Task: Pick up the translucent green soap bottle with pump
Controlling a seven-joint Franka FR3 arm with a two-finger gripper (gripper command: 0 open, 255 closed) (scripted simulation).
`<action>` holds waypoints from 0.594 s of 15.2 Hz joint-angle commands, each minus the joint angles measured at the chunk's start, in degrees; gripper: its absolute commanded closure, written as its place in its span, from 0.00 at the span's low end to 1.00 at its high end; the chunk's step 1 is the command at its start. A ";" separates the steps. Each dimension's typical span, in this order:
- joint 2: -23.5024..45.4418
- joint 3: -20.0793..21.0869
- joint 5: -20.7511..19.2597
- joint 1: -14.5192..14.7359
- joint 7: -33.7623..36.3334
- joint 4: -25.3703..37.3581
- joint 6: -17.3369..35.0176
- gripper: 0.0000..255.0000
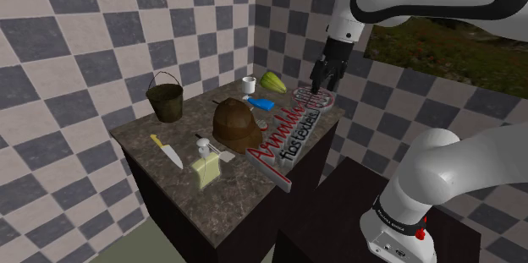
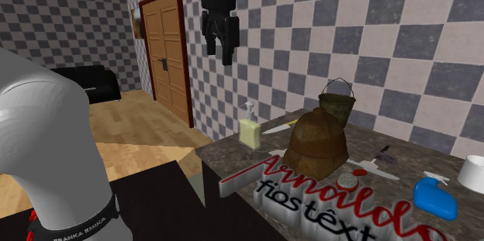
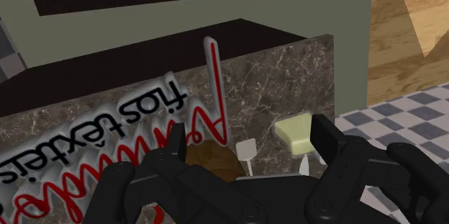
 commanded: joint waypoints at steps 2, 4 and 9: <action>1.28 1.16 0.37 0.38 1.07 -0.11 1.58 0.00; 4.10 3.45 0.99 1.07 3.21 -0.07 4.70 0.00; 12.43 8.92 1.54 2.40 8.72 1.53 12.11 0.00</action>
